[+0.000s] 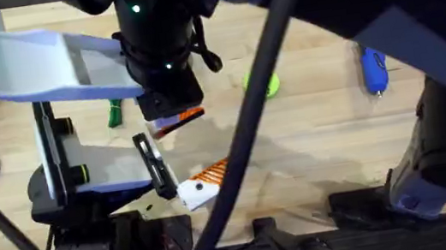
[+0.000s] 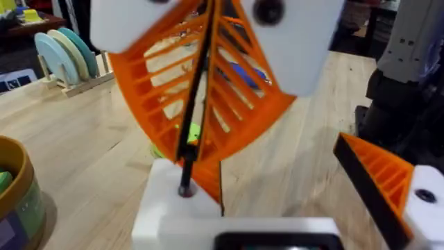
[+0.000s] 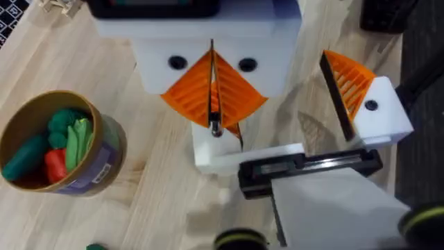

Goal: Pick up the gripper from the table and insert it into the empty holder that is missing its gripper. Then pick up a screw, insert it into the mounting hole, and use the screwdriver to tighten it. Finally, clean up the table by picking up the vegetable and placing it into the bucket.

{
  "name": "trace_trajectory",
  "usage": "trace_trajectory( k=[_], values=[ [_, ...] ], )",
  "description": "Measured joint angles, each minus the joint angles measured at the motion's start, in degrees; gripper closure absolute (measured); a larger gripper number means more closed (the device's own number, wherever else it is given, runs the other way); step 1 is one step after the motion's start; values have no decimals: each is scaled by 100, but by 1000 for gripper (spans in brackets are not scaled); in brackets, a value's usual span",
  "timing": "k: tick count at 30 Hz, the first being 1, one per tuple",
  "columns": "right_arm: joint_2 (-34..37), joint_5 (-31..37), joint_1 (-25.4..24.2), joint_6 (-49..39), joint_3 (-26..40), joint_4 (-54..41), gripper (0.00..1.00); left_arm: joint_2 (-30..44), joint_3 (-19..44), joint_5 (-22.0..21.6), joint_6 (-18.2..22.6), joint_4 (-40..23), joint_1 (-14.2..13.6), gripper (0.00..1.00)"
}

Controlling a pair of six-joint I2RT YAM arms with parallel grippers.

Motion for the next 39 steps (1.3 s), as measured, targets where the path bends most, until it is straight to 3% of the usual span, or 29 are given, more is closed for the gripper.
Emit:
trace_trajectory(
  k=[39],
  values=[
    [-88, 0, -9, 20, 0, -49, 995, 1, 0, 0, 4, 0, 0, 14]
  ],
)
